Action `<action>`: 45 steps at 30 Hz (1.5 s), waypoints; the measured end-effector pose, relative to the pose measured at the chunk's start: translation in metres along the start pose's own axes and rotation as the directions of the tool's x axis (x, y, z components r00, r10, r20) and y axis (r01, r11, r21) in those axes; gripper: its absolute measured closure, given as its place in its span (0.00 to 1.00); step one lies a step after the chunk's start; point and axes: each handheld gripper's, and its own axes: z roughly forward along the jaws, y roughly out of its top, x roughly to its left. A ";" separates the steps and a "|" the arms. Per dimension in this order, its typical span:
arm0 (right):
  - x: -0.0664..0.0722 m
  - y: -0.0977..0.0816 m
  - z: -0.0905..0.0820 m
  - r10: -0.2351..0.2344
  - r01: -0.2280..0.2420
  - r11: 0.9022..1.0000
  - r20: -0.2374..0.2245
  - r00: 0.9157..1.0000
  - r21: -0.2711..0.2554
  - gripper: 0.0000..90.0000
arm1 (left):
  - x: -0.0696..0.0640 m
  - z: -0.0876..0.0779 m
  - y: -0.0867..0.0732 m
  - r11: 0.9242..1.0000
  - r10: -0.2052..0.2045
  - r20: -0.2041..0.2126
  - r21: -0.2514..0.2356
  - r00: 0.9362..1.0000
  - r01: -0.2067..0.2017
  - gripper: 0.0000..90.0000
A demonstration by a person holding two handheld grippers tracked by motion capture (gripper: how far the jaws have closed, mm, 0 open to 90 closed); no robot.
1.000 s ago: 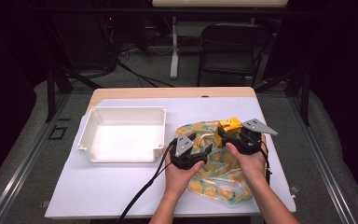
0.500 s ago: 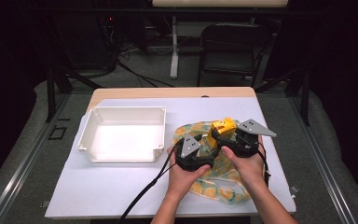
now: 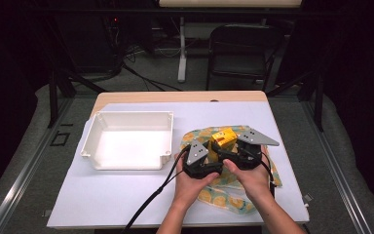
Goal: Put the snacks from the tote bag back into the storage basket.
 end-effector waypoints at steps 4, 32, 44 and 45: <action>0.004 0.000 0.000 -0.007 0.007 1.000 -0.015 1.000 0.004 0.33 | 0.000 0.000 0.000 1.000 -0.001 -0.007 -0.001 1.000 0.001 0.34; 0.003 0.001 -0.002 0.031 -0.033 0.999 -0.121 0.992 -0.017 0.22 | 0.010 -0.017 0.000 0.994 -0.112 0.023 0.007 0.993 0.112 0.56; -0.008 0.002 -0.022 0.061 -0.066 0.997 -0.117 0.991 -0.042 0.18 | 0.024 -0.029 -0.003 0.990 -0.141 -0.034 0.001 0.989 0.141 0.56; -0.011 -0.001 -0.023 0.064 -0.069 0.997 -0.111 0.992 -0.038 0.18 | 0.025 -0.030 -0.002 0.990 -0.144 -0.039 -0.006 0.989 0.143 0.56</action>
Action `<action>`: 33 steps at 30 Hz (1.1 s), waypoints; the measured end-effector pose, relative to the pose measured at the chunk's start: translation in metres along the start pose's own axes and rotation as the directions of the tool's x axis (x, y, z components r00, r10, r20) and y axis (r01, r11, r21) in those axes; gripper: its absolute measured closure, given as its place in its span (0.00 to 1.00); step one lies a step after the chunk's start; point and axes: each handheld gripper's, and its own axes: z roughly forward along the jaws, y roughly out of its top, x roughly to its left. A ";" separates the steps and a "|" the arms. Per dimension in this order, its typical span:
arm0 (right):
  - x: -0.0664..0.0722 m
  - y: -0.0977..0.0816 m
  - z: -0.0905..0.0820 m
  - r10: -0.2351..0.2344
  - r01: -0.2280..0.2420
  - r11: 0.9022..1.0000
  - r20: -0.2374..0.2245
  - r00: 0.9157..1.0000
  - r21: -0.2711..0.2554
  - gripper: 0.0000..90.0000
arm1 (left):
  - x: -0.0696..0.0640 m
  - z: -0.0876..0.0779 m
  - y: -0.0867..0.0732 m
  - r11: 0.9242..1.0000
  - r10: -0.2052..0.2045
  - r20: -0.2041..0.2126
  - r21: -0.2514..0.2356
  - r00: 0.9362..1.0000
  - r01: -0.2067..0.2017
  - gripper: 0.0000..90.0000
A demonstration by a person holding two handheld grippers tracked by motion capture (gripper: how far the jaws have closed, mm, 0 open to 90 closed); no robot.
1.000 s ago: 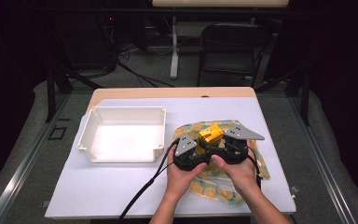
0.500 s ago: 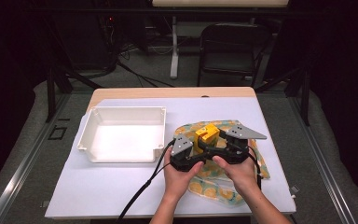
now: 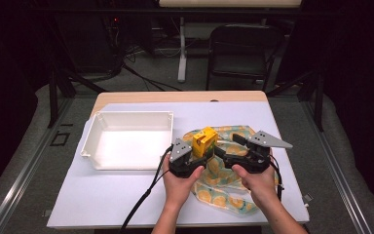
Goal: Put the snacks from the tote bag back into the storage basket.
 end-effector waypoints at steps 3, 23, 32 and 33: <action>-0.009 -0.006 -0.003 0.011 -0.011 1.000 0.019 1.000 0.016 0.18 | 0.001 -0.003 0.002 1.000 -0.001 -0.022 -0.013 1.000 0.001 0.56; -0.044 -0.044 -0.023 0.008 -0.018 0.997 0.126 0.992 0.081 0.19 | 0.008 -0.026 0.013 0.999 0.007 -0.021 -0.041 1.000 -0.008 0.56; -0.051 -0.059 -0.035 -0.009 -0.008 0.993 0.142 0.990 0.118 0.19 | 0.015 -0.045 0.021 0.998 0.018 -0.044 -0.056 0.999 -0.021 0.57; -0.052 -0.059 -0.036 -0.008 -0.009 0.993 0.144 0.990 0.120 0.19 | 0.016 -0.048 0.022 0.998 0.024 -0.045 -0.055 0.999 -0.026 0.57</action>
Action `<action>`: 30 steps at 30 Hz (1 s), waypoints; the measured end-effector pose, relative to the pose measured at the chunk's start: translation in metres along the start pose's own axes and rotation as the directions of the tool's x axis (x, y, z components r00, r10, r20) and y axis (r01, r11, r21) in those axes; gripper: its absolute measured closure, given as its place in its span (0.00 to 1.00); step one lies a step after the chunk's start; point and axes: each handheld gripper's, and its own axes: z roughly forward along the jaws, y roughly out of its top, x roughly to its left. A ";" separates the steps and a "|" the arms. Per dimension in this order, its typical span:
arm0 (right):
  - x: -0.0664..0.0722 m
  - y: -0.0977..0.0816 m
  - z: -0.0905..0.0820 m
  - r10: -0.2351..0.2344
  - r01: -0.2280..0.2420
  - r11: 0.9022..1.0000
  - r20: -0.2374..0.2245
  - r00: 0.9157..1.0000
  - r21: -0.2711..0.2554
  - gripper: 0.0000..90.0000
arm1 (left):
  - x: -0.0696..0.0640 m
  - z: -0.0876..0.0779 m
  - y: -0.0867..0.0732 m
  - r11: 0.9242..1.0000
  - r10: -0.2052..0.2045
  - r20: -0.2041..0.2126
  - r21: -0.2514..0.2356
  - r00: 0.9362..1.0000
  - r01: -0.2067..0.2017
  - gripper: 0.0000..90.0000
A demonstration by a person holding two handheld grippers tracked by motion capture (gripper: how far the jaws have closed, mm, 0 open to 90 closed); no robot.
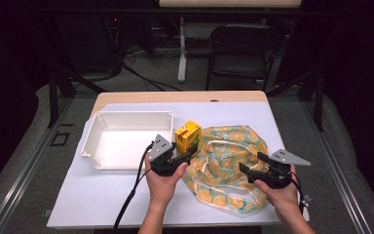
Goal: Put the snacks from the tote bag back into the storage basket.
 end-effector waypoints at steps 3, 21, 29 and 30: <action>-0.004 0.000 0.000 0.018 -0.017 1.000 0.018 1.000 -0.009 0.19 | 0.003 -0.006 0.002 1.000 0.005 -0.005 -0.005 1.000 -0.005 0.57; -0.005 -0.006 0.006 0.003 -0.003 1.000 0.040 0.999 -0.002 0.19 | 0.032 -0.039 -0.005 1.000 -0.014 -0.059 -0.009 0.998 0.014 0.57; -0.005 -0.007 0.007 0.001 -0.002 1.000 0.042 0.999 0.005 0.20 | 0.044 -0.048 -0.002 1.000 -0.016 -0.093 -0.020 0.996 0.014 0.57; -0.005 -0.008 0.008 0.001 -0.002 1.000 0.042 0.999 0.006 0.20 | 0.046 -0.048 -0.003 1.000 -0.017 -0.095 -0.021 0.995 0.015 0.57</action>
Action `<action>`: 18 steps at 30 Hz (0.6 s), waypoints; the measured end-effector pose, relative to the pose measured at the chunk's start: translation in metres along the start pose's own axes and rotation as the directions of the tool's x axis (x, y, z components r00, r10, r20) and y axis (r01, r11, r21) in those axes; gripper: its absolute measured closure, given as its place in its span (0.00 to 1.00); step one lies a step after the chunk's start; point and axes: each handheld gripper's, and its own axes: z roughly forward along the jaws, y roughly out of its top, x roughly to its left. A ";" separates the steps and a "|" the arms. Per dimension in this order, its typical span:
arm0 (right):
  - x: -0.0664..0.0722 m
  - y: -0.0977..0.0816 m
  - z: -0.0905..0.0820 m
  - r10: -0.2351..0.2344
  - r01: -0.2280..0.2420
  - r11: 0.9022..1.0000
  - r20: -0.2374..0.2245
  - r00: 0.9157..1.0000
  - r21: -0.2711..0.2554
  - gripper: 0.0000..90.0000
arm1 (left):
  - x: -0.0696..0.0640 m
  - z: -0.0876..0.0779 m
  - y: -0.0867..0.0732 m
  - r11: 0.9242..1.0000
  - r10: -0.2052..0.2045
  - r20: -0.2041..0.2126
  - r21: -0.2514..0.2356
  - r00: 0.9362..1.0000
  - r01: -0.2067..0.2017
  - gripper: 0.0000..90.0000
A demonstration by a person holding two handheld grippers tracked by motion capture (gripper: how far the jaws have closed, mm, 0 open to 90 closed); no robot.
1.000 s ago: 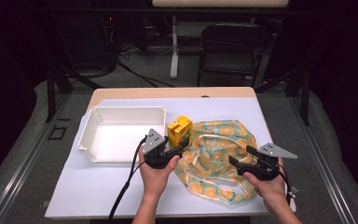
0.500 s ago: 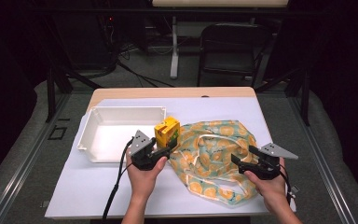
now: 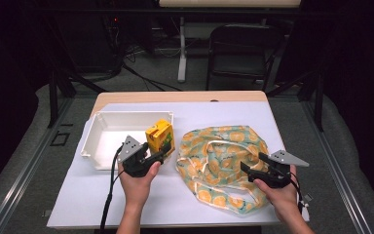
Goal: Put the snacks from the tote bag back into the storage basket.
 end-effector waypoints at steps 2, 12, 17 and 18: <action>0.000 0.000 0.000 0.001 -0.001 1.000 -0.001 1.000 0.004 0.20 | 0.004 0.000 -0.001 1.000 -0.009 -0.009 -0.001 1.000 0.009 0.57; 0.001 -0.001 0.002 0.001 -0.001 1.000 0.004 1.000 0.003 0.20 | 0.028 0.011 -0.007 0.998 -0.066 -0.024 0.007 0.998 0.066 0.57; 0.000 -0.001 0.002 0.003 -0.003 1.000 0.008 1.000 0.001 0.20 | 0.037 0.017 -0.009 0.997 -0.072 -0.060 0.010 0.996 0.073 0.57; 0.000 -0.001 0.002 0.004 -0.004 1.000 0.008 1.000 -0.001 0.20 | 0.039 0.019 -0.009 0.997 -0.069 -0.071 0.012 0.995 0.070 0.57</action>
